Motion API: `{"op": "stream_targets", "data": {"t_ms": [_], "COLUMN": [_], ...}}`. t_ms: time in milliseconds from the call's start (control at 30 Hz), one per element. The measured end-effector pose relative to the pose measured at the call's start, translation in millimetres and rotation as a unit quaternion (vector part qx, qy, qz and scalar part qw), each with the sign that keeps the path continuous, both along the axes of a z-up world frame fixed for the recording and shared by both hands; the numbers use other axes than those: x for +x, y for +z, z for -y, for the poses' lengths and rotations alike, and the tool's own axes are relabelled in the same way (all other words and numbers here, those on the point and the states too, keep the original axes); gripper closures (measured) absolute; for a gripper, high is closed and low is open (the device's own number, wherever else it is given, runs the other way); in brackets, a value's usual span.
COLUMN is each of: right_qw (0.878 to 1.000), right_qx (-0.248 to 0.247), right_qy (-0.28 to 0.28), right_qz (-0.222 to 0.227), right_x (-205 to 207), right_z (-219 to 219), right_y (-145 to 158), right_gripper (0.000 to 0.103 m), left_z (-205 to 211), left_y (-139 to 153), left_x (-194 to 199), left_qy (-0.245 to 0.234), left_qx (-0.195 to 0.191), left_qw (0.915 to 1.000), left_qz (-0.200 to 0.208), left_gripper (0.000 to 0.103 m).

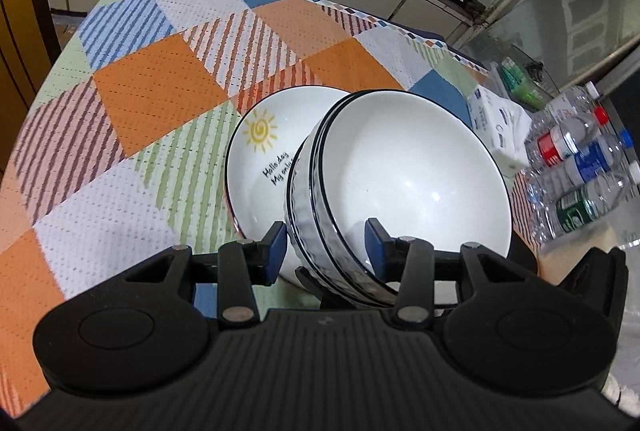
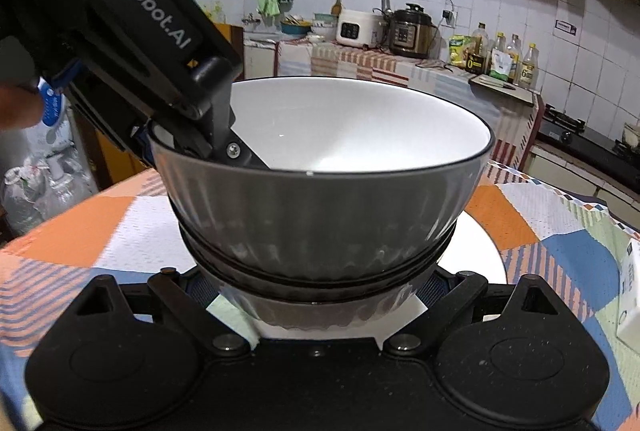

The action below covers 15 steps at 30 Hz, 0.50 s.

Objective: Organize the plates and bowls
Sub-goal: 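Grasp the three-bowl stack with the left gripper and lower it onto the plate stack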

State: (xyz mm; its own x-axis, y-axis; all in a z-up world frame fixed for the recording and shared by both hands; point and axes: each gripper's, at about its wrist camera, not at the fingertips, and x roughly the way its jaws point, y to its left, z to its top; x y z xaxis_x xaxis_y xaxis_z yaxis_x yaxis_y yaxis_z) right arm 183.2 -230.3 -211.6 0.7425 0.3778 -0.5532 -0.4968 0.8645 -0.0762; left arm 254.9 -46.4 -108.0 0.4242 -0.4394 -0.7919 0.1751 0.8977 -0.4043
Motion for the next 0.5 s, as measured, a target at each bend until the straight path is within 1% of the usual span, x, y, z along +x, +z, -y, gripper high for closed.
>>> {"op": "stream_targets", "data": {"t_ms": [133, 300, 500], "right_qw": [1.0, 1.0, 0.999], "right_qx": [-0.009, -0.008, -0.008], "right_qy": [-0.003, -0.008, -0.019], "right_qz": [-0.002, -0.015, -0.027], "right_x": [13.4, 27.4, 34.6], "right_z": [1.5, 4.6, 5.5], "right_y": [-9.8, -18.7, -20.8], "right_gripper": [0.006, 0.006, 0.006], "left_z": [6.2, 16.5, 26.8], "left_y": [-12.7, -23.1, -21.3], "left_x": [11.3, 26.9, 35.6], "left_qy": [0.007, 0.008, 0.006], "left_qx": [0.001, 0.016, 0.035], "left_qw": [1.0, 0.9998, 0.9994], "left_qz": [0.002, -0.007, 0.004], "left_gripper": [0.062, 0.062, 0.062]}}
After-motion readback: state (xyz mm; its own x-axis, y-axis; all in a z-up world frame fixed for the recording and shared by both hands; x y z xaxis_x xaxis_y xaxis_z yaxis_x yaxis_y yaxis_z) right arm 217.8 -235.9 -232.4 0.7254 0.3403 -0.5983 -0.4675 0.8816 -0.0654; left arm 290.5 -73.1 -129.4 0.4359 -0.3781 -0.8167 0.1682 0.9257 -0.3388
